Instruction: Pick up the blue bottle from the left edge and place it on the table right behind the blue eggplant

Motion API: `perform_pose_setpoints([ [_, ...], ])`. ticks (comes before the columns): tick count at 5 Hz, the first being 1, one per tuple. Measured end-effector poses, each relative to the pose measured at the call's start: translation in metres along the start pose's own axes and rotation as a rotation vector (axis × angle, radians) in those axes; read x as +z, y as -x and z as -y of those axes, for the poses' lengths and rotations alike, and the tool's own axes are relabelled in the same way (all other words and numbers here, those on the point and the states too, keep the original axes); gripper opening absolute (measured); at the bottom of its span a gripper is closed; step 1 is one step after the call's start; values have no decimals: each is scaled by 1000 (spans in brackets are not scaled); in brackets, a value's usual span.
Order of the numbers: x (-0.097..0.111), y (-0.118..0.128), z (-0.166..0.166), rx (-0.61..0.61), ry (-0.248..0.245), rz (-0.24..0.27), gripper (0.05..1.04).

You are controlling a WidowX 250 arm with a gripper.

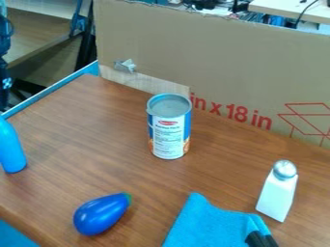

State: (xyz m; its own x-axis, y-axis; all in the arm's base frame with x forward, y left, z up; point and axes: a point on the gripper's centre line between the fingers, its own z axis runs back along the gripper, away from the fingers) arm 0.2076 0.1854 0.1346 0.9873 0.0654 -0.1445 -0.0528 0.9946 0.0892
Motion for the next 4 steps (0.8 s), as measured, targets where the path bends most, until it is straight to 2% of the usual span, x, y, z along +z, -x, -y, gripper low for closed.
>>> perform_pose_setpoints([
  [1, -14, 3, -1, 14, -6, -35, 996],
  [2, -25, 0, 0, 31, -68, -63, 996],
  [3, -36, -7, 0, 23, -73, -74, 996],
  [4, -39, -12, 5, -11, -39, -54, 948],
])
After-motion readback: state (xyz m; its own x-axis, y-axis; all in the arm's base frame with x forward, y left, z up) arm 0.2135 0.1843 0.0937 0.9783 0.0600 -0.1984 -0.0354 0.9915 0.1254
